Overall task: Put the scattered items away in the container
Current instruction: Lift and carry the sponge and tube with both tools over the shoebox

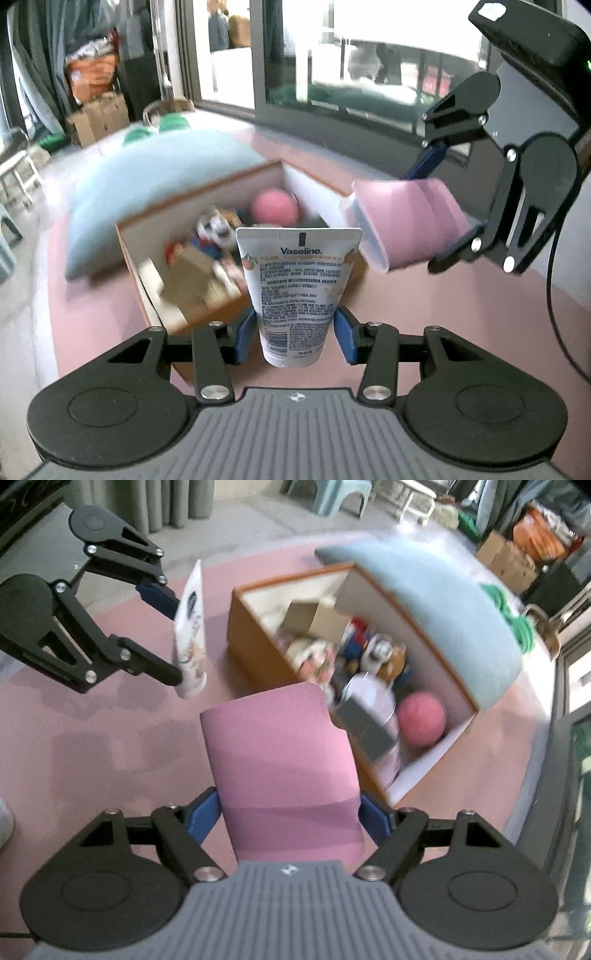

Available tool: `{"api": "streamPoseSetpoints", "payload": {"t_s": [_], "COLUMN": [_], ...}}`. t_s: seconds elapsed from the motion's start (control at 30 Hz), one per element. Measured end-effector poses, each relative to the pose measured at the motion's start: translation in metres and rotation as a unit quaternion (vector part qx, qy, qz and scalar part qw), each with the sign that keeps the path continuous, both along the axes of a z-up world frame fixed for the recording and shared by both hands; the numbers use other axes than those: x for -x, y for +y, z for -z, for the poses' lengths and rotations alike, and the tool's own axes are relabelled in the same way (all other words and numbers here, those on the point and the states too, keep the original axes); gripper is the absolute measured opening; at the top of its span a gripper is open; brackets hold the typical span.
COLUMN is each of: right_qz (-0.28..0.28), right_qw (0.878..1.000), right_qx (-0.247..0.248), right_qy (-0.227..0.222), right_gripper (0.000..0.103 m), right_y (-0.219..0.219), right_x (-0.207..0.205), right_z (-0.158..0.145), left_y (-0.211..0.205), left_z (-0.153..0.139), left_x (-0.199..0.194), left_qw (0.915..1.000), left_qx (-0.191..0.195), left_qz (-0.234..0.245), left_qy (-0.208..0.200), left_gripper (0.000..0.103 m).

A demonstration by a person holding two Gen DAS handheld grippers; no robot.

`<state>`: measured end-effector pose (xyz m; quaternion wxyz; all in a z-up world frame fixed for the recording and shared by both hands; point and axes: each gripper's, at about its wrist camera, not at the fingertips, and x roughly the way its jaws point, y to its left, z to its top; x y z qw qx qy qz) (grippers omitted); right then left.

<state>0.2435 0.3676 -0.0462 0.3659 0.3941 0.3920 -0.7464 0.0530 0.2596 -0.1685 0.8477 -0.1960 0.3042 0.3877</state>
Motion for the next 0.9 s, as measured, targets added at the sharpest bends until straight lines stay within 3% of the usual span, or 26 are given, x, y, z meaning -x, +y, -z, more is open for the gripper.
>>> {"api": "streamPoseSetpoints", "payload": {"t_s": [0.07, 0.23, 0.27, 0.4, 0.5, 0.63, 0.9], "right_qz": [-0.001, -0.004, -0.004, 0.0, 0.003, 0.003, 0.002], "right_qw": [1.0, 0.999, 0.999, 0.999, 0.999, 0.999, 0.999], "right_qx": [0.0, -0.001, -0.002, -0.003, -0.002, -0.007, -0.038], "right_qy": [0.012, 0.033, 0.035, 0.042, 0.041, 0.038, 0.033], "right_gripper": [0.081, 0.081, 0.081, 0.081, 0.081, 0.081, 0.081], "right_y": [-0.015, -0.089, -0.096, -0.105, -0.12, -0.115, -0.111], "right_x": [0.011, 0.072, 0.078, 0.103, 0.13, 0.139, 0.171], "right_z": [-0.015, -0.006, -0.024, -0.024, -0.003, -0.002, 0.031], "left_y": [0.016, 0.063, 0.074, 0.105, 0.119, 0.136, 0.163], "left_z": [-0.008, -0.015, -0.014, -0.009, 0.0, 0.019, 0.063], "left_x": [-0.002, -0.006, -0.007, -0.01, -0.015, -0.024, -0.033], "left_qw": [0.9999, 0.9993, 0.9993, 0.9992, 0.999, 0.9987, 0.9986], "left_qx": [-0.013, -0.031, -0.031, -0.03, -0.027, -0.015, 0.039], "left_qz": [0.005, 0.006, 0.004, 0.002, 0.007, 0.015, 0.007], "left_qy": [0.004, 0.017, 0.019, 0.026, 0.035, 0.047, 0.036], "left_gripper": [0.053, 0.053, 0.053, 0.053, 0.053, 0.053, 0.053]}}
